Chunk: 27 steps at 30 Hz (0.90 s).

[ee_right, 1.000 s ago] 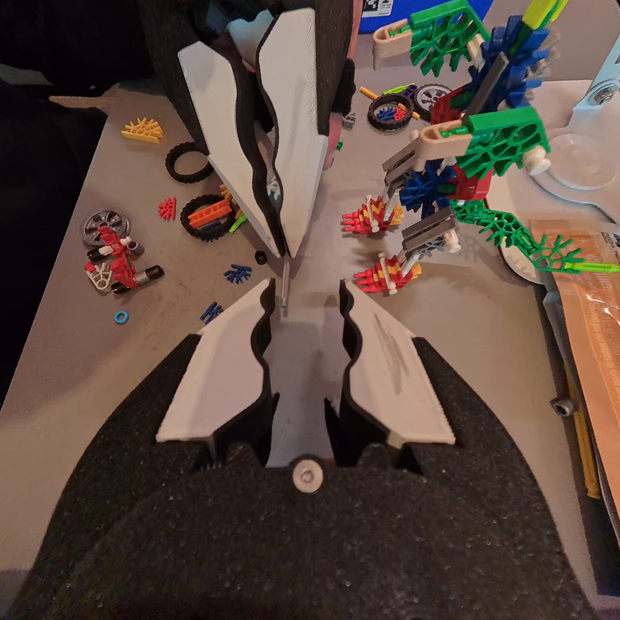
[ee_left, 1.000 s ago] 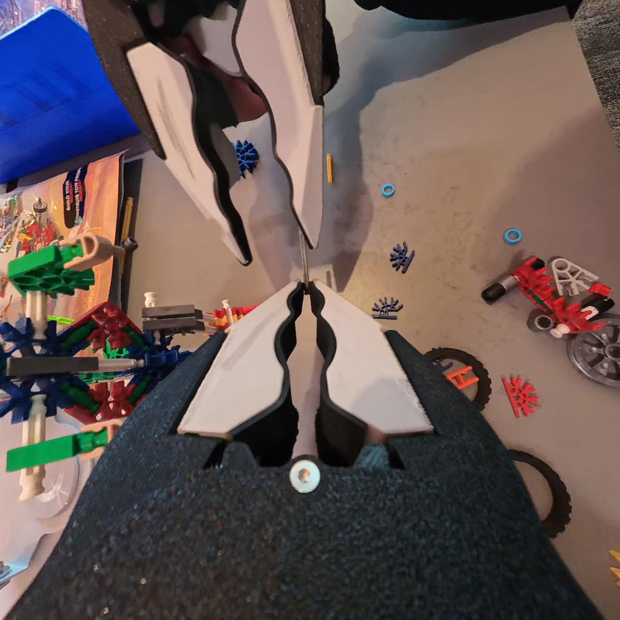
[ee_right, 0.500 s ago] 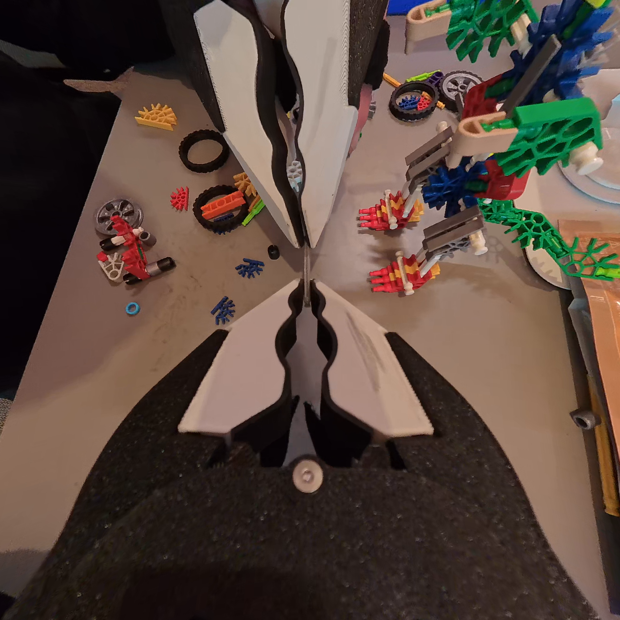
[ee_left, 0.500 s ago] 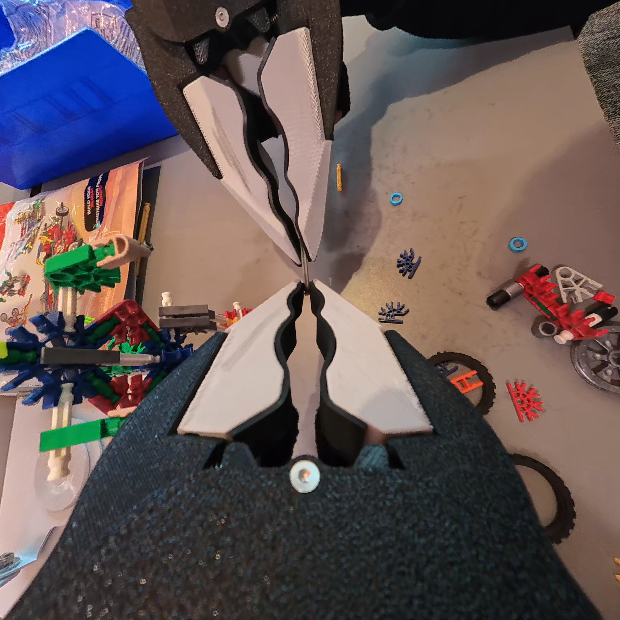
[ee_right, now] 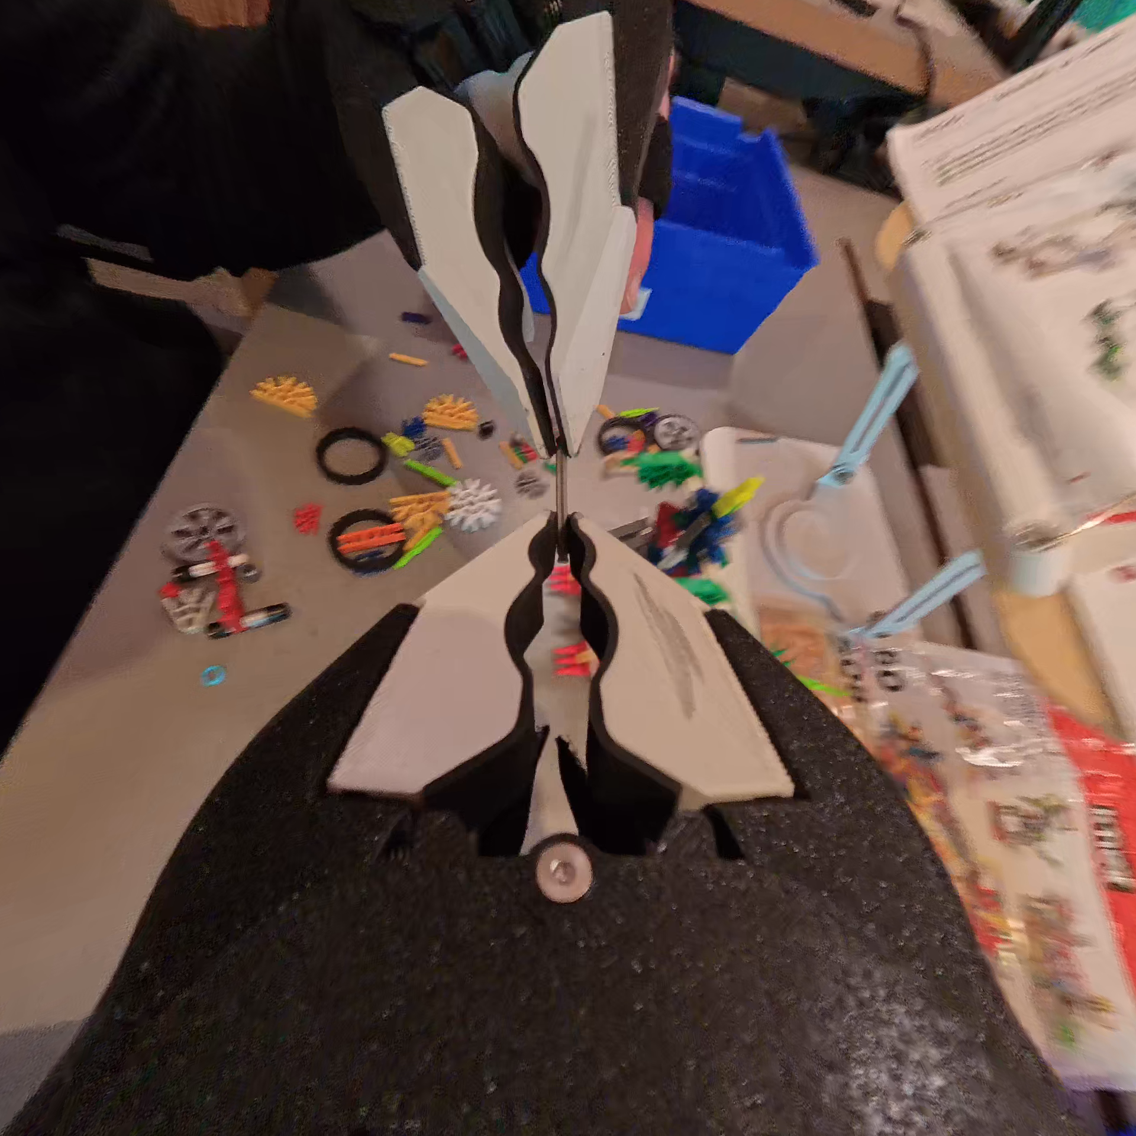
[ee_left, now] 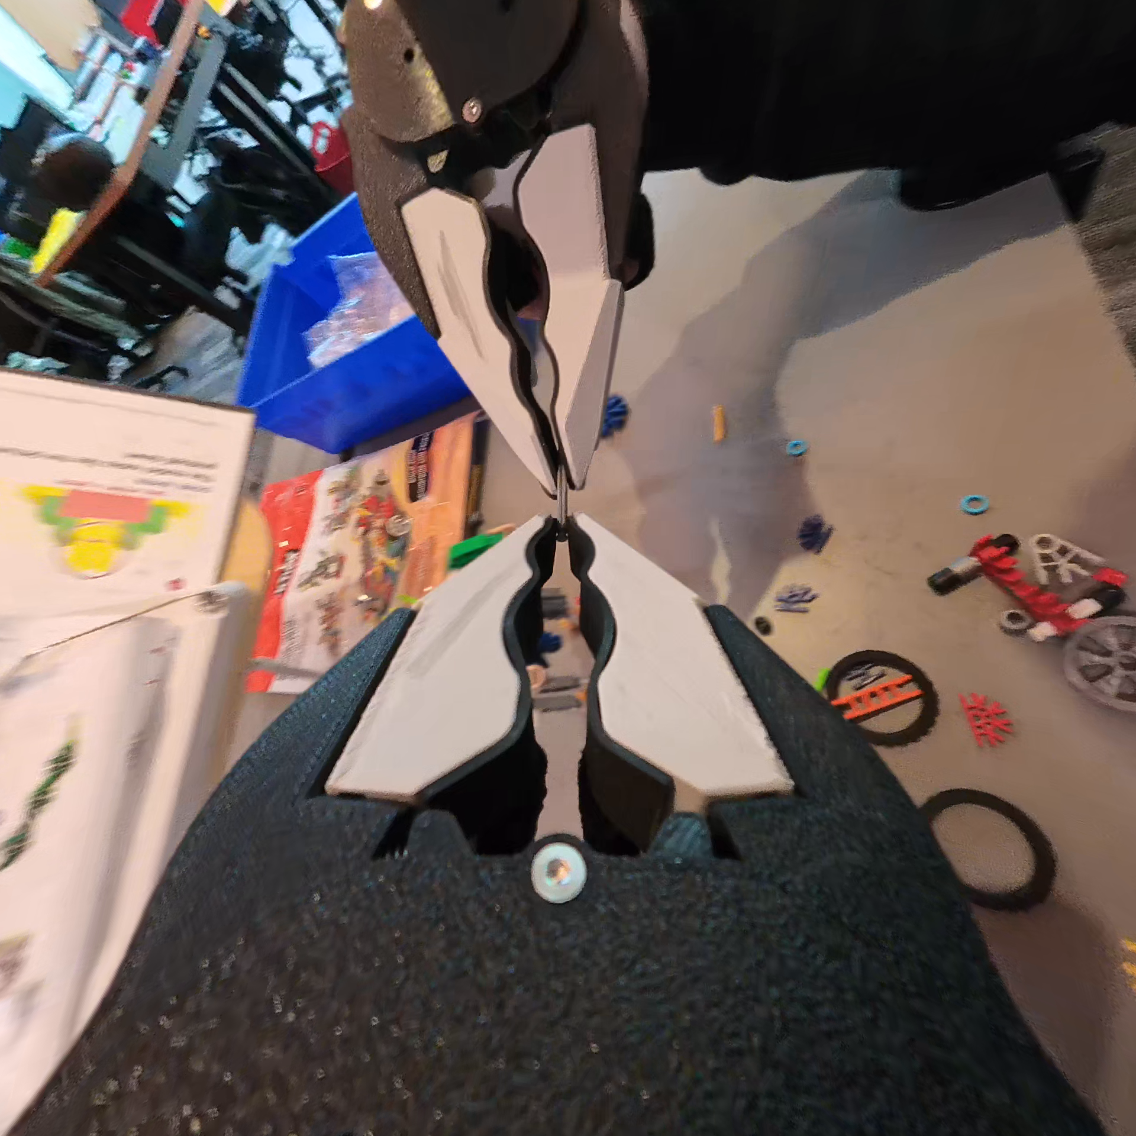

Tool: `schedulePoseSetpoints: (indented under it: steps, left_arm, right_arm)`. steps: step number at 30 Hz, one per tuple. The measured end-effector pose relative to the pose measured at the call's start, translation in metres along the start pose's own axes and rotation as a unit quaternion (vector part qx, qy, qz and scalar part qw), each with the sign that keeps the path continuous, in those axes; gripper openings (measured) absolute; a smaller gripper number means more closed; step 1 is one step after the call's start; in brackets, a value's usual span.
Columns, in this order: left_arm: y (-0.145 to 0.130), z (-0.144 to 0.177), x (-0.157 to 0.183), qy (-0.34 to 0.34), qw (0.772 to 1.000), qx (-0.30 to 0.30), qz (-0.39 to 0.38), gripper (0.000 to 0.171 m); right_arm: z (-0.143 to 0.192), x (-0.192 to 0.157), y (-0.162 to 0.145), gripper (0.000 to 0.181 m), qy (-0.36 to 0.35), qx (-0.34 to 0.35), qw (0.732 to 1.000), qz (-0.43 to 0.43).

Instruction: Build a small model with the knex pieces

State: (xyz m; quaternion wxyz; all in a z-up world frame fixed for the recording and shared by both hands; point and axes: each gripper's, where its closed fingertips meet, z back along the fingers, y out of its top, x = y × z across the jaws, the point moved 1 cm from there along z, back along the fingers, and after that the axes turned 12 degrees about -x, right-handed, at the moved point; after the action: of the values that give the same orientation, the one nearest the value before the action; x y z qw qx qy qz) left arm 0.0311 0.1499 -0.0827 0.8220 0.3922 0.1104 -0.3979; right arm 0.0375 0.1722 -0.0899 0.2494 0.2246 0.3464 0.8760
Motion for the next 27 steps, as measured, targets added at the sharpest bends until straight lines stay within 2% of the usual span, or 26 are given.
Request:
schedulePoseSetpoints:
  steps: [2, 5, 10, 18, 27]
  left_arm:
    - [-0.002, 0.010, -0.022, 0.035, 0.999, -0.016, -0.009, 0.000]
    - [-0.002, 0.021, -0.044, 0.057, 0.998, -0.008, 0.005, 0.000]
    - [-0.023, 0.014, -0.067, 0.065, 0.997, -0.024, 0.030, 0.001]
    - [-0.046, -0.009, -0.067, 0.031, 0.997, -0.062, 0.034, 0.001]
    - [-0.051, -0.013, -0.066, 0.033, 0.995, -0.083, 0.035, 0.001]
  right_arm:
    - [0.005, 0.018, 0.014, 0.002, -0.025, -0.001, 1.000, 0.018]
    - [0.011, 0.039, 0.030, 0.002, -0.036, 0.016, 0.999, 0.028]
    - [-0.004, 0.065, 0.028, 0.002, -0.047, 0.001, 0.999, 0.025]
    - [-0.022, 0.073, 0.012, 0.002, -0.027, -0.022, 0.999, 0.023]
    - [-0.027, 0.076, 0.010, 0.002, -0.021, -0.023, 0.999, 0.029]
